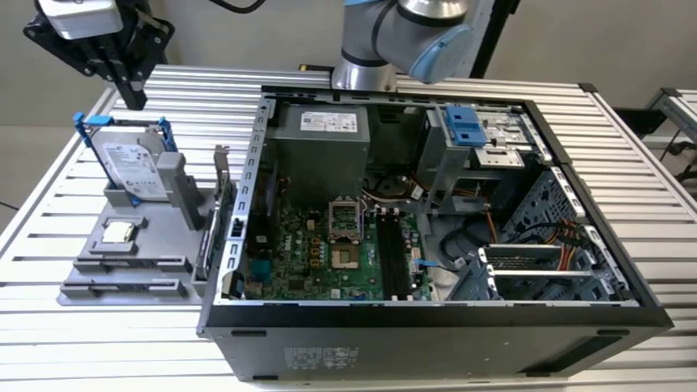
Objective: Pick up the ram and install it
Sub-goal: 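Reach for the ram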
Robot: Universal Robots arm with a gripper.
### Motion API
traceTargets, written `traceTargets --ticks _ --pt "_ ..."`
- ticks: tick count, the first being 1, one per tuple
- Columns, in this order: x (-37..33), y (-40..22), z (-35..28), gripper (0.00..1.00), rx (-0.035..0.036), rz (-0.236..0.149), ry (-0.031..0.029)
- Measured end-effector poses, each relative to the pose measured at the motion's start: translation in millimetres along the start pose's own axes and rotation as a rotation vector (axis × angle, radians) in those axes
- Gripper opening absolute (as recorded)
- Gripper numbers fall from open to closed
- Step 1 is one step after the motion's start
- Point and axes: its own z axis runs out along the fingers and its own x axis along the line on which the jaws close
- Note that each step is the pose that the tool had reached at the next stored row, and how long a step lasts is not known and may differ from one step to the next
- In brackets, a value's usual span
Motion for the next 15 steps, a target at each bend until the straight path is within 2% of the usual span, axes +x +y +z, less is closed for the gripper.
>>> traceTargets --ticks 15 --pt "14.8 -0.5 -0.3 0.0 -0.0001 -0.005 0.0003"
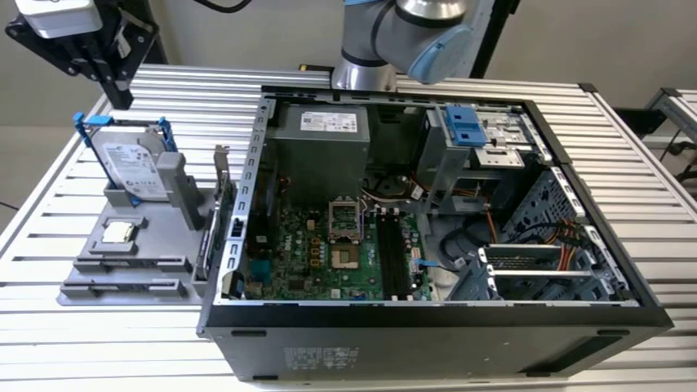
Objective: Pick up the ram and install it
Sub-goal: 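Reach for the ram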
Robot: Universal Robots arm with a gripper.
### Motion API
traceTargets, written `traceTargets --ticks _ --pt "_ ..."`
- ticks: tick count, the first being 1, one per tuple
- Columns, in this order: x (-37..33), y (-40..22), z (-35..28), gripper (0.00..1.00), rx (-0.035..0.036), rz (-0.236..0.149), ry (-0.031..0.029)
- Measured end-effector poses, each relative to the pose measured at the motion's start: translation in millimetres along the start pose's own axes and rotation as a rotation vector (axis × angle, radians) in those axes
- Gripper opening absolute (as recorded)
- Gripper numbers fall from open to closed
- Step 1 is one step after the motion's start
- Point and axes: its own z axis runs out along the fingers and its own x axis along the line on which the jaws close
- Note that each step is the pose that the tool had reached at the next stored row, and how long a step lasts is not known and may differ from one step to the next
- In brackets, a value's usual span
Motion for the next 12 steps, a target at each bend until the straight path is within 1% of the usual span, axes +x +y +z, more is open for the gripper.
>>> traceTargets --ticks 12 --pt "9.5 -0.2 -0.2 0.0 -0.0001 -0.005 0.0002"
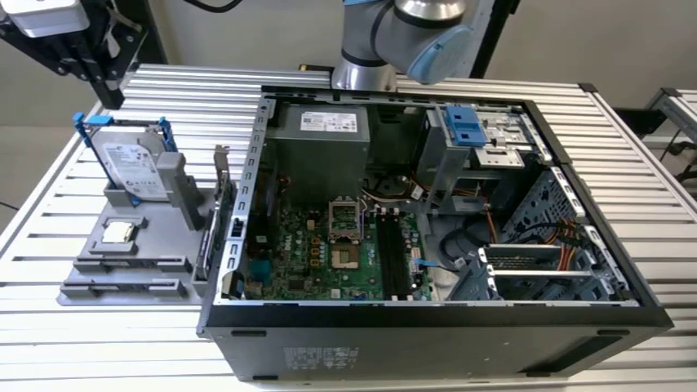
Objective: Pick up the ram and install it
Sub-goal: 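Reach for the ram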
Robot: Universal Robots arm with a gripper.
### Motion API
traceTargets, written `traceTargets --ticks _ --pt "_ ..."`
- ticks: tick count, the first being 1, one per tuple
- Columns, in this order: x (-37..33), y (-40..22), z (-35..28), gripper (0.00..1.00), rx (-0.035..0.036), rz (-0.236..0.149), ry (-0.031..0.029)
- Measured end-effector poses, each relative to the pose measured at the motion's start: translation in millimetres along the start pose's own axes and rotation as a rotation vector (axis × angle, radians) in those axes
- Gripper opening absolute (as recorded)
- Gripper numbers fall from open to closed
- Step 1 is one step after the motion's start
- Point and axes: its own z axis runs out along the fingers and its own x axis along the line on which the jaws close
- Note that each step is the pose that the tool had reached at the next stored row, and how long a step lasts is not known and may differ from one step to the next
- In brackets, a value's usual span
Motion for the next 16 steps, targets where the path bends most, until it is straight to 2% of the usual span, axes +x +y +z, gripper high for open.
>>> traceTargets --ticks 5,12,16 --pt "3.6 -0.1 -0.1 0.0 -0.0001 -0.003 0.0002" --pt "4.0 -0.3 -0.1 0.0 0.0 -0.004 0.0002" --pt "3.9 -2.4 -0.2 0.0 0.0 -0.004 0.0002"
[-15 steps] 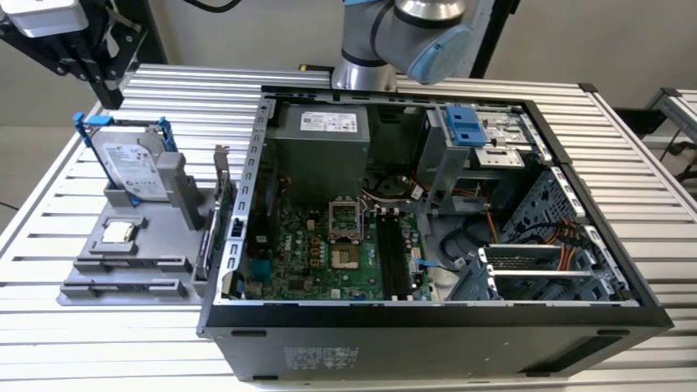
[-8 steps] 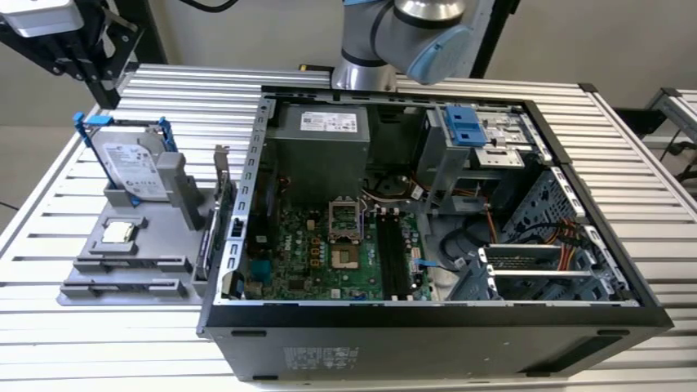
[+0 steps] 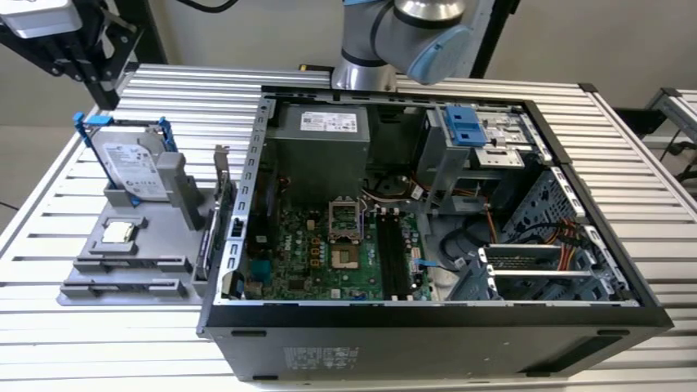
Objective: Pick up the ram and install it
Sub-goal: 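Reach for the ram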
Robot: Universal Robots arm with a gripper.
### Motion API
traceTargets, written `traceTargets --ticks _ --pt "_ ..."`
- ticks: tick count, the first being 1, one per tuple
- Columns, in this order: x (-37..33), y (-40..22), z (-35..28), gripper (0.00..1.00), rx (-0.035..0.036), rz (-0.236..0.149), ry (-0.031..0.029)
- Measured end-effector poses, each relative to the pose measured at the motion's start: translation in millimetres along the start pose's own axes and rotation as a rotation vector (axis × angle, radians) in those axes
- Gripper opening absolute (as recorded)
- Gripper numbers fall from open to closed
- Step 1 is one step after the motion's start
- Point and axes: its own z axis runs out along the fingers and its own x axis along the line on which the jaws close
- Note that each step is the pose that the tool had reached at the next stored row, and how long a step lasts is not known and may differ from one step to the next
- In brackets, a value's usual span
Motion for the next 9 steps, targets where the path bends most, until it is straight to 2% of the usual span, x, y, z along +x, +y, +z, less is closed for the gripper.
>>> traceTargets --ticks 9 --pt "1.0 -8.8 -0.5 0.0 0.0 0.0 0.0"
